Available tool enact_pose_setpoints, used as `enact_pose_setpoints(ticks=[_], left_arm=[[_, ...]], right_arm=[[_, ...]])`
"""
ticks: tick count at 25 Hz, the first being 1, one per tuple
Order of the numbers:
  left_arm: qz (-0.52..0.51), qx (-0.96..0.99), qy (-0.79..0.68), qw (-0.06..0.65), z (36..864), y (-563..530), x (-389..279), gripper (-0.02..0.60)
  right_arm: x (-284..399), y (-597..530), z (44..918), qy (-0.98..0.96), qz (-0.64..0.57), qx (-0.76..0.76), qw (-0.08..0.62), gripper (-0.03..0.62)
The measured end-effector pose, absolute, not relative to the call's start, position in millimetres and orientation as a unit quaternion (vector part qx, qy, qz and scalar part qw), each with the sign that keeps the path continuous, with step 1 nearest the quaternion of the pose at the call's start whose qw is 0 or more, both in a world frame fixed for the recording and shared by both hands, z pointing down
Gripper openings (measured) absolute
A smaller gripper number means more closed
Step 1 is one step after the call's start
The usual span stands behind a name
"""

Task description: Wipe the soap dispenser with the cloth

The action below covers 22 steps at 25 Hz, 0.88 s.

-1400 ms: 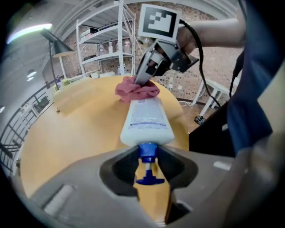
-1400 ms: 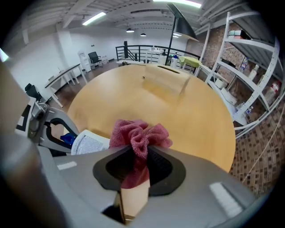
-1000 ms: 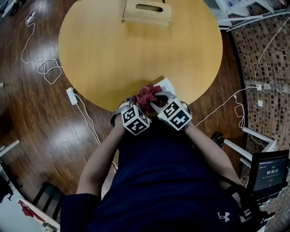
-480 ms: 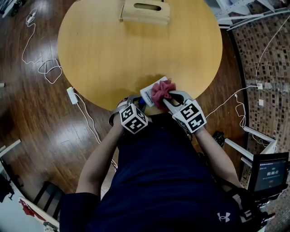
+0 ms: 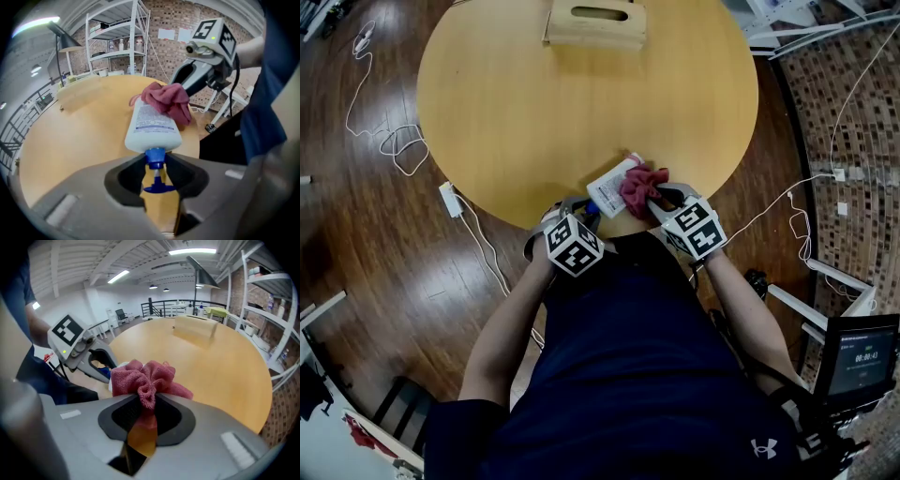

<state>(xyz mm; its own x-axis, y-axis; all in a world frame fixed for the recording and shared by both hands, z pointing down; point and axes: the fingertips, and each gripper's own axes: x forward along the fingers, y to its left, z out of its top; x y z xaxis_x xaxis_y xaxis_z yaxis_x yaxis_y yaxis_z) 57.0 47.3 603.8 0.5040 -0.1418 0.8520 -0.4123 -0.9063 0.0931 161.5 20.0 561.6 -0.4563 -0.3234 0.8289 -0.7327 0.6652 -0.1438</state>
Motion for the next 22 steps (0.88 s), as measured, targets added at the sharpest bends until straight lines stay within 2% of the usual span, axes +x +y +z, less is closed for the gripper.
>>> enact_pose_setpoints(ticks=[3, 5, 6, 7, 9, 10, 14, 16, 19, 22], left_arm=[[0.465, 0.86, -0.153, 0.144, 604, 50, 61, 0.152], [0.46, 0.862, -0.142, 0.157, 608, 53, 65, 0.243], [0.456, 0.862, -0.141, 0.168, 612, 53, 65, 0.253], [0.451, 0.862, -0.144, 0.18, 615, 52, 65, 0.25], [0.433, 0.863, -0.16, 0.206, 617, 46, 63, 0.17], [0.422, 0.864, -0.169, 0.217, 616, 43, 61, 0.15], [0.403, 0.867, -0.177, 0.233, 615, 39, 58, 0.147], [0.416, 0.869, -0.177, 0.201, 613, 39, 59, 0.146], [0.461, 0.865, -0.178, 0.091, 607, 36, 57, 0.144], [0.493, 0.851, -0.183, 0.01, 602, 34, 52, 0.144]], right_arm=[[183, 5, 558, -0.802, 0.255, 0.355, 0.408, 0.086], [185, 3, 555, -0.801, 0.253, 0.357, 0.409, 0.086], [184, 3, 556, -0.801, 0.251, 0.355, 0.411, 0.086], [183, 2, 556, -0.801, 0.249, 0.354, 0.414, 0.086], [175, 0, 550, -0.803, 0.242, 0.354, 0.413, 0.086], [166, -2, 544, -0.808, 0.237, 0.352, 0.409, 0.086], [106, -1, 531, -0.838, 0.207, 0.298, 0.408, 0.086], [80, 0, 534, -0.845, 0.185, 0.267, 0.425, 0.086], [58, 0, 537, -0.85, 0.161, 0.231, 0.446, 0.086], [68, -2, 541, -0.85, 0.199, 0.248, 0.421, 0.086]])
